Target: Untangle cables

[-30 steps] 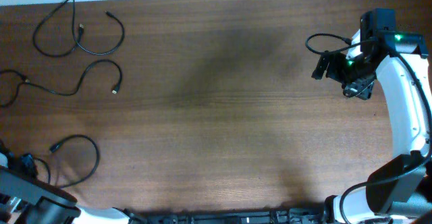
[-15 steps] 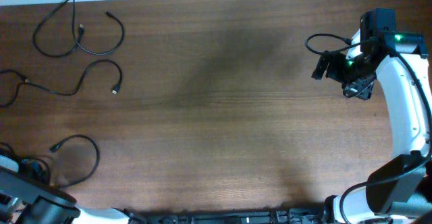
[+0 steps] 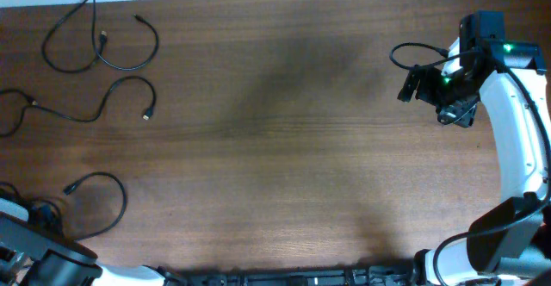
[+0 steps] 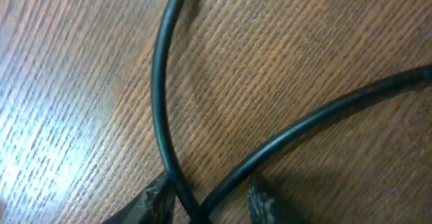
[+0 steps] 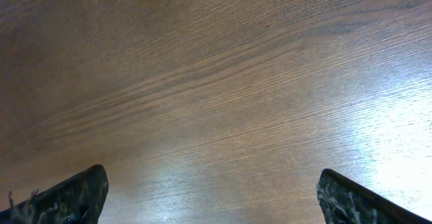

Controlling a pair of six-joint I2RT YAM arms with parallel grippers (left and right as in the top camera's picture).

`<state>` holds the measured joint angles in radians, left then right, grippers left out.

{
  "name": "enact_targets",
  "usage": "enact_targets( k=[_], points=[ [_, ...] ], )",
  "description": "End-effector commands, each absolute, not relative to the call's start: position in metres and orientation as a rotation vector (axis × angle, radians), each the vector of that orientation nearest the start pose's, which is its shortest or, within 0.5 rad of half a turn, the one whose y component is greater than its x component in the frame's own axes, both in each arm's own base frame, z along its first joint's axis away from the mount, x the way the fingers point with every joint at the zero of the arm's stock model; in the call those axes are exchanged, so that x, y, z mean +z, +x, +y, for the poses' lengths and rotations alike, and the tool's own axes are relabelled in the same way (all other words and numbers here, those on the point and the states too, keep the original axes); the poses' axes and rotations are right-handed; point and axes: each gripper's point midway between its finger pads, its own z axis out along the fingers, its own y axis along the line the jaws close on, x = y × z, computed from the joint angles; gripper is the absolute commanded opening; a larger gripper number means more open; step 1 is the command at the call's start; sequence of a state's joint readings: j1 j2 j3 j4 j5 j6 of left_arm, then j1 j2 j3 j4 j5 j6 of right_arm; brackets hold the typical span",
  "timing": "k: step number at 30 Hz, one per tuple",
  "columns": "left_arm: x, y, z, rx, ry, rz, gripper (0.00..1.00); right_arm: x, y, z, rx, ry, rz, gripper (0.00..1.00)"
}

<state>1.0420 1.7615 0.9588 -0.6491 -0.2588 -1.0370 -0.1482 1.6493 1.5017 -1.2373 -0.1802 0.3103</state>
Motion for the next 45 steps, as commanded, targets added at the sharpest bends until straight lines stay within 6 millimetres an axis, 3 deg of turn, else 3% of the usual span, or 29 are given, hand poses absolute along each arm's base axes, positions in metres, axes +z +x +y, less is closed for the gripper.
enact_targets(
  k=[1,4,11,16,18,22,24,27,28,31,33,35,37,38,39,40,41,44,45],
  points=[
    [-0.013,0.116,0.286,0.383,-2.616,1.545,0.19,0.165,0.338,-0.023,0.269,0.640,2.874,0.98],
    [-0.023,0.153,0.288,0.110,-2.487,1.666,0.13,0.165,0.338,-0.023,0.270,0.640,2.874,0.98],
    [-0.019,0.174,0.302,0.044,-2.333,1.717,0.07,0.165,0.338,-0.023,0.269,0.640,2.874,0.98],
    [-0.017,0.197,0.297,-0.022,-2.174,1.858,0.01,0.165,0.338,-0.023,0.269,0.640,2.874,0.98],
    [-0.018,0.197,0.294,0.031,-2.158,1.900,0.04,0.165,0.338,-0.023,0.269,0.640,2.874,0.98],
    [-0.018,0.164,0.300,0.289,-2.212,1.933,0.03,0.165,0.338,-0.023,0.269,0.640,2.874,0.98],
    [-0.018,0.162,0.301,0.308,-2.215,1.932,0.04,0.165,0.338,-0.023,0.270,0.640,2.874,0.98],
    [-0.016,0.162,0.306,0.311,-2.215,1.911,0.24,0.165,0.338,-0.023,0.269,0.640,2.874,0.99],
    [-0.014,0.164,0.308,0.306,-2.208,1.906,0.44,0.165,0.338,-0.023,0.269,0.640,2.874,0.98],
    [0.000,0.182,0.317,0.232,-2.136,1.937,0.66,0.165,0.338,-0.023,0.269,0.640,2.874,0.98],
    [0.023,0.189,0.329,0.237,-2.115,1.914,0.93,0.165,0.338,-0.023,0.269,0.640,2.874,0.98],
    [0.062,0.203,0.337,0.193,-2.057,1.868,1.00,0.165,0.338,-0.023,0.270,0.640,2.874,0.98],
    [0.103,0.238,0.323,-0.074,-1.913,1.825,0.99,0.165,0.338,-0.023,0.269,0.640,2.874,0.98],
    [0.142,0.274,0.297,-0.359,-1.727,1.803,0.99,0.165,0.338,-0.023,0.269,0.640,2.874,0.98],
    [0.160,0.292,0.283,-0.470,-1.615,1.810,0.99,0.165,0.338,-0.023,0.269,0.640,2.874,0.98],
    [0.194,0.322,0.254,-0.576,-1.330,1.865,0.99,0.165,0.338,-0.023,0.269,0.640,2.874,0.99],
    [0.211,0.340,0.231,-0.582,-1.142,1.917,0.99,0.165,0.338,-0.023,0.269,0.640,2.874,0.98],
    [0.223,0.379,0.150,-0.552,-0.648,2.102,0.96,0.165,0.338,-0.023,0.269,0.640,2.874,0.98],
    [0.224,0.383,0.126,-0.568,-0.560,2.140,0.97,0.165,0.338,-0.023,0.269,0.640,2.874,0.98]
  ],
)
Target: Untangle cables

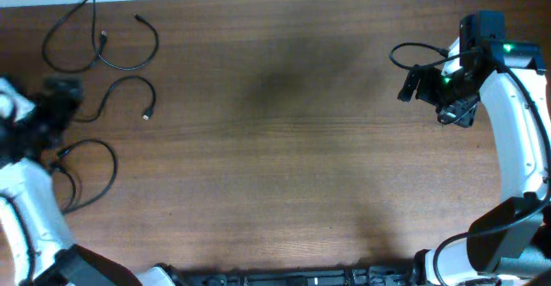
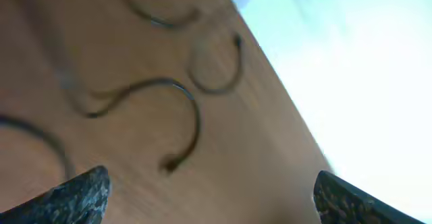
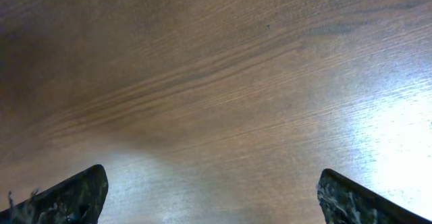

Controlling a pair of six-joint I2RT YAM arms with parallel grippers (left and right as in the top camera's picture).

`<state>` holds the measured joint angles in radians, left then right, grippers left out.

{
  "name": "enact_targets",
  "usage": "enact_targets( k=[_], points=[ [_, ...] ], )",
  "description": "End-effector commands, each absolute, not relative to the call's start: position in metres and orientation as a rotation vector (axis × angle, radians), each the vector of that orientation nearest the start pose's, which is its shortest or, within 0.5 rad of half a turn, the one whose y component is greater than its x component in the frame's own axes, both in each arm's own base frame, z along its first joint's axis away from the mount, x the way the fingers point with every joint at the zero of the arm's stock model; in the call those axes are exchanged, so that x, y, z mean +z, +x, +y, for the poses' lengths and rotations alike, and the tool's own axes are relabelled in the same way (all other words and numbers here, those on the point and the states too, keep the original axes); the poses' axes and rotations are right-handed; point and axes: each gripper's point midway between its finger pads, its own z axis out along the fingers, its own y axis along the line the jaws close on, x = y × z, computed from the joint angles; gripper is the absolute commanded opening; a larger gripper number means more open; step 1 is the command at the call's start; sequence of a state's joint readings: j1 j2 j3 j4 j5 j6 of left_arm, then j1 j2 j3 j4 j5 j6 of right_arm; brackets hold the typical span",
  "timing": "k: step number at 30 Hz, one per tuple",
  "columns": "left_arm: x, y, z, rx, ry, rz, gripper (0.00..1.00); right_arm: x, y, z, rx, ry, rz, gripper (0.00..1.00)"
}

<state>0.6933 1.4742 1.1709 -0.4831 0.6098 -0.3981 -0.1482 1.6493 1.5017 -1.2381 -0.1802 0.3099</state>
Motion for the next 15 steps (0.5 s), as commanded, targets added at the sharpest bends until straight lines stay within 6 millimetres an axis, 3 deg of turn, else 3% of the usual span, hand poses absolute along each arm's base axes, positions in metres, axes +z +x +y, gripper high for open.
enact_targets(
  k=[1,4,5,6,8,11,15],
  points=[
    [0.233,0.379,0.108,-0.561,-0.474,2.156,0.98,0.165,0.338,-0.023,0.269,0.640,2.874,0.98],
    [0.279,0.354,0.073,-0.484,-0.256,2.107,0.97,0.165,0.338,-0.023,0.269,0.640,2.874,0.98],
    [0.300,0.343,0.056,-0.431,-0.119,2.068,0.98,0.165,0.338,-0.023,0.269,0.640,2.874,0.98],
    [0.332,0.327,0.026,-0.400,0.025,1.984,0.99,0.165,0.338,-0.023,0.269,0.640,2.874,0.98],
    [0.374,0.301,-0.004,-0.359,0.145,1.853,0.99,0.165,0.338,-0.023,0.269,0.640,2.874,0.98],
    [0.401,0.274,-0.018,-0.319,0.198,1.757,0.99,0.165,0.338,-0.023,0.269,0.640,2.874,0.98],
    [0.404,0.269,-0.034,-0.355,0.250,1.743,0.99,0.166,0.341,-0.021,0.286,0.635,2.863,0.98]
  ],
)
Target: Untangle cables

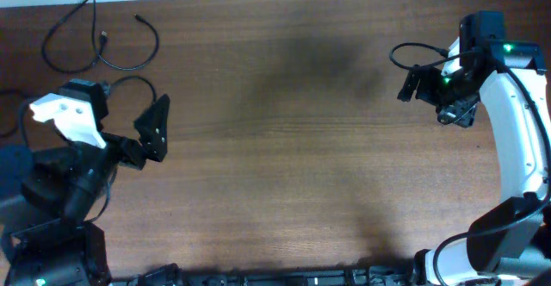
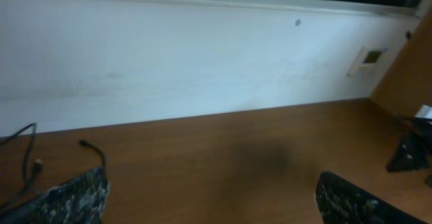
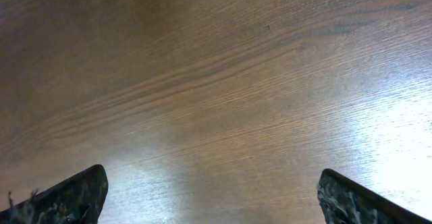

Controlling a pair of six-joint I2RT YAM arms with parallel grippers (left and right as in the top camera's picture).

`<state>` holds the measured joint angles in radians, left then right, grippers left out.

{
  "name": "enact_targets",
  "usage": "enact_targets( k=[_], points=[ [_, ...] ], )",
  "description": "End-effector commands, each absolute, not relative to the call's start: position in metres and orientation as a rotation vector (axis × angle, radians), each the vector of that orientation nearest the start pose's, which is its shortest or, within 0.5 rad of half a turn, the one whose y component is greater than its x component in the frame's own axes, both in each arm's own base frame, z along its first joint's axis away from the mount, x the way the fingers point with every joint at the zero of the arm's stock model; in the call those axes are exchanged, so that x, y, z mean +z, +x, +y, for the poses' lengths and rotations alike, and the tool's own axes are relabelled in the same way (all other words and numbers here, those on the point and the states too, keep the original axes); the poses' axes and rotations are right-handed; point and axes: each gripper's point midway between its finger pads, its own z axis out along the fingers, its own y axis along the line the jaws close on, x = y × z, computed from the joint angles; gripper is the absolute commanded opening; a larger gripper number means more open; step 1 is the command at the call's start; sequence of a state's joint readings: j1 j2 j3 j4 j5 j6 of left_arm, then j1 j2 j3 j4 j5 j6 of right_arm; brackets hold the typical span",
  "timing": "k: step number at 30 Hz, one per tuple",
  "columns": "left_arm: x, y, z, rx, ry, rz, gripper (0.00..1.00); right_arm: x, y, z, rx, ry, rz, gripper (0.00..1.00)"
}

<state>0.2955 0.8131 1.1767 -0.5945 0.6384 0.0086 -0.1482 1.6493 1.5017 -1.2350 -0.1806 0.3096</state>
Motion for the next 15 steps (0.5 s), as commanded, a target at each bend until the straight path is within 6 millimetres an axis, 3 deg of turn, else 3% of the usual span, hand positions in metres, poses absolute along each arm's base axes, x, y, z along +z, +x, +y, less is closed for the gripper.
enact_targets(
  k=[1,2,4,5,7,9,12,13,15],
  points=[
    [0.404,0.269,-0.040,-0.373,0.272,1.741,0.99,0.167,0.344,-0.021,0.295,0.630,2.851,0.98],
    [0.404,0.267,-0.048,-0.393,0.296,1.739,0.99,0.169,0.344,-0.009,0.398,0.620,2.854,0.98],
    [0.403,0.261,-0.075,-0.466,0.386,1.729,0.99,0.184,0.332,0.035,0.787,0.571,2.867,0.98],
    [0.403,0.259,-0.085,-0.496,0.420,1.726,0.99,0.197,0.332,0.053,0.936,0.408,2.825,0.98],
    [0.402,0.255,-0.097,-0.532,0.462,1.722,0.99,0.214,0.323,0.054,0.863,0.350,2.795,0.98],
    [0.398,0.254,-0.098,-0.540,0.461,1.738,0.99,0.251,0.305,0.050,0.751,0.281,2.685,0.98],
    [0.394,0.253,-0.098,-0.547,0.457,1.758,0.99,0.297,0.255,0.035,0.528,0.247,2.528,0.98],
    [0.394,0.253,-0.098,-0.547,0.457,1.758,0.99,0.305,0.232,0.031,0.469,0.240,2.470,0.98],
    [0.394,0.253,-0.098,-0.546,0.457,1.758,0.99,0.301,0.191,0.035,0.450,0.217,2.394,0.98]
  ],
)
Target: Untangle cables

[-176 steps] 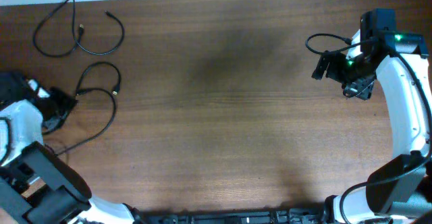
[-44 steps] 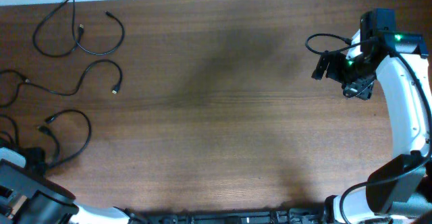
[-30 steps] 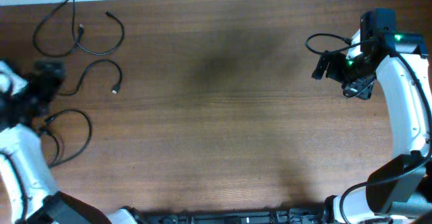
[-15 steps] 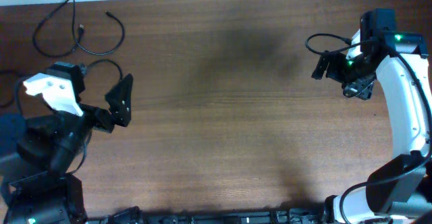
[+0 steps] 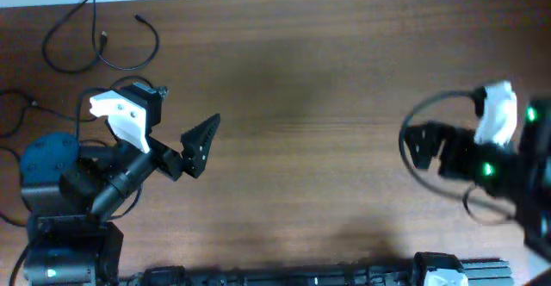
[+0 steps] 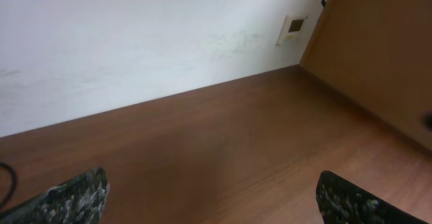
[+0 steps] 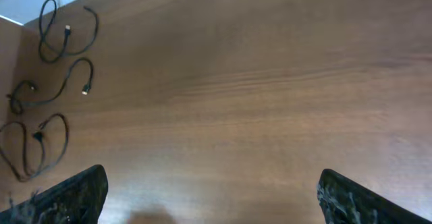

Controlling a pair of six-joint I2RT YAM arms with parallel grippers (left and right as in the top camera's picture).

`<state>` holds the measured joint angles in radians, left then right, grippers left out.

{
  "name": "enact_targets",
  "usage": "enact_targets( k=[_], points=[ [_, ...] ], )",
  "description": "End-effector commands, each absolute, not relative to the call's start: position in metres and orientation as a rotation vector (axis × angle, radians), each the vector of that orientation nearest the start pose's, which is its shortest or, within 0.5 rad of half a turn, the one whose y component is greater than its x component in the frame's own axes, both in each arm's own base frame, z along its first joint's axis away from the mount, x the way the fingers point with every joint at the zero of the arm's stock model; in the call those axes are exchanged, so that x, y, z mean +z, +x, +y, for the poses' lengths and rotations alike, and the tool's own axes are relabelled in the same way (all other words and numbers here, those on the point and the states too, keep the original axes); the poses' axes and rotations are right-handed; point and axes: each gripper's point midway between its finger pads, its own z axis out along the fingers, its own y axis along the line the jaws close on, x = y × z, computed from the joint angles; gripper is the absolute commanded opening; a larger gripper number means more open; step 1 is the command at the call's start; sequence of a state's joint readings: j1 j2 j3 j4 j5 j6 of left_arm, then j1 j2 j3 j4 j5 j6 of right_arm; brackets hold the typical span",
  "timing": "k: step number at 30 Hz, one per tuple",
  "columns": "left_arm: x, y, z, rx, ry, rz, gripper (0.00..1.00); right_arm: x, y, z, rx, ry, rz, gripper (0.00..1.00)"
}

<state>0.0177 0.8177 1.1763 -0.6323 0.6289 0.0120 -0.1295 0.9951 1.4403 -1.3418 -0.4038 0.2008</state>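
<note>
Several thin black cables lie apart at the table's far left. In the right wrist view I see a looped pair [image 7: 67, 30], an S-shaped one [image 7: 85, 88] and a lower loop [image 7: 65, 126]. The overhead view shows the top loops [image 5: 156, 40]; my left arm hides the rest. My left gripper [image 5: 201, 136] is raised left of centre, open and holding nothing [image 6: 212, 191]. My right gripper [image 5: 420, 145], blurred, hangs high at the right, open and holding nothing [image 7: 212, 191].
The brown wooden table [image 5: 310, 79] ends at a white wall [image 6: 135, 42] at the back, with a wooden side panel [image 6: 385, 55] at the wall's right. My left arm's base [image 5: 43, 161] stands at the left front.
My left gripper has moved further right, toward the middle. My right arm has left the back right and now sits lower in the overhead view and higher off the table. Both grippers are still open.
My left gripper was low at the front left corner, its fingers close about crossing cable strands. Then it was up and open by the left cables, the front loop lying shifted. Then it faced the wall. My right gripper stayed open at back right until now.
</note>
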Motion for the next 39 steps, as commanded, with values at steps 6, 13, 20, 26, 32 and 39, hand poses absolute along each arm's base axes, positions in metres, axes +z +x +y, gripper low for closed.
enact_targets(
  k=[6,13,20,26,32,39],
  points=[
    [0.394,0.253,-0.098,-0.547,0.457,1.758,0.99,0.301,0.126,0.043,0.410,0.131,2.123,0.98],
    [0.394,0.253,-0.098,-0.547,0.457,1.758,0.99,0.290,0.119,0.035,0.356,0.171,2.165,0.98],
    [0.394,0.253,-0.098,-0.546,0.457,1.758,0.99,0.268,0.152,0.021,0.247,0.130,2.116,0.98],
    [0.394,0.253,-0.098,-0.547,0.457,1.758,0.99,0.250,0.181,0.013,0.191,0.079,1.809,0.98],
    [0.394,0.253,-0.098,-0.547,0.457,1.758,0.99,0.222,0.217,0.012,0.173,0.023,1.657,0.98],
    [0.394,0.253,-0.098,-0.546,0.457,1.758,0.99,0.194,0.236,0.014,0.063,-0.102,1.608,0.98]
  ],
)
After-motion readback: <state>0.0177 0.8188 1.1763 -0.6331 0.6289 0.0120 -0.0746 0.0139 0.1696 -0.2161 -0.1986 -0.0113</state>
